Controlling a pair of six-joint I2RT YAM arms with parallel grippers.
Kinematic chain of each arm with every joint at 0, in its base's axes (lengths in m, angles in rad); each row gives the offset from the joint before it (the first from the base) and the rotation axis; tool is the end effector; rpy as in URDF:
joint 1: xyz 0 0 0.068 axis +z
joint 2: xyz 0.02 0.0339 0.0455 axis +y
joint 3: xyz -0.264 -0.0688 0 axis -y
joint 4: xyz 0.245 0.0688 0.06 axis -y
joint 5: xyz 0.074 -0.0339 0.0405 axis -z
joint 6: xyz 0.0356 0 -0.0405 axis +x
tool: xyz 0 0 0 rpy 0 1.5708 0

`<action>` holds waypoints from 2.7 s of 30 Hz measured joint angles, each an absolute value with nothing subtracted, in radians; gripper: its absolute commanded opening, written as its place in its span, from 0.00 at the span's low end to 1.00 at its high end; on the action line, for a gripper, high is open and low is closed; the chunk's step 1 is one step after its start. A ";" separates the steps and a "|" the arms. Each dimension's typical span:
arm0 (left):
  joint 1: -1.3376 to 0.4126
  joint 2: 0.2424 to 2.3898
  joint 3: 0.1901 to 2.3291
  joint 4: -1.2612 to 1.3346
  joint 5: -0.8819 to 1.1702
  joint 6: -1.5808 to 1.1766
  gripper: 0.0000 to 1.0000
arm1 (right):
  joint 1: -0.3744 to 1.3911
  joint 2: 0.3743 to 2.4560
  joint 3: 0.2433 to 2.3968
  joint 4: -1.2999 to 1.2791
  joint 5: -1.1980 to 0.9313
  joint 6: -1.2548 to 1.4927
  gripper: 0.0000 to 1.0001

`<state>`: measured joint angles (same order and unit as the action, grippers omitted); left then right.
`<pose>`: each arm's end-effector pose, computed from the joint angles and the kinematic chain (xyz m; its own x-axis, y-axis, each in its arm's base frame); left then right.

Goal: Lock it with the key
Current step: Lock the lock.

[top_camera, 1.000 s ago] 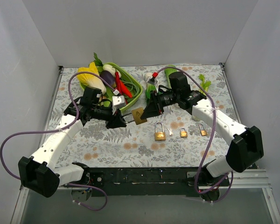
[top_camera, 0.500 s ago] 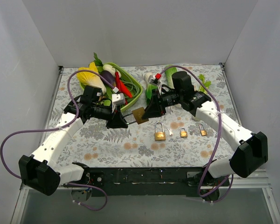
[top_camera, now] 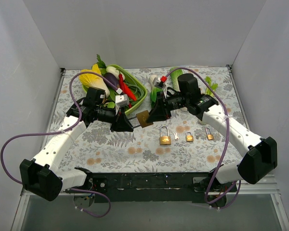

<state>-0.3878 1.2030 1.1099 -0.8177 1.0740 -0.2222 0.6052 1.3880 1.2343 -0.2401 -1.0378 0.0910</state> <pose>0.2014 -0.1161 0.3249 -0.8630 0.2391 -0.4450 0.5013 0.2974 -0.8125 0.2361 0.2006 0.3596 -0.4000 -0.2205 -0.8896 -0.9106 -0.0147 0.4130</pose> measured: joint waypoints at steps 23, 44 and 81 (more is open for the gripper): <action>-0.381 1.206 1.109 -0.777 1.115 -0.358 0.00 | 0.625 1.340 1.180 -0.136 -1.008 0.084 0.01; -0.363 1.172 0.979 -0.533 1.123 -0.648 0.00 | 0.672 1.354 1.057 0.148 -0.945 0.235 0.01; -0.416 1.123 0.916 -0.609 1.047 -0.428 0.00 | 0.611 1.340 1.217 -0.533 -0.894 -0.264 0.60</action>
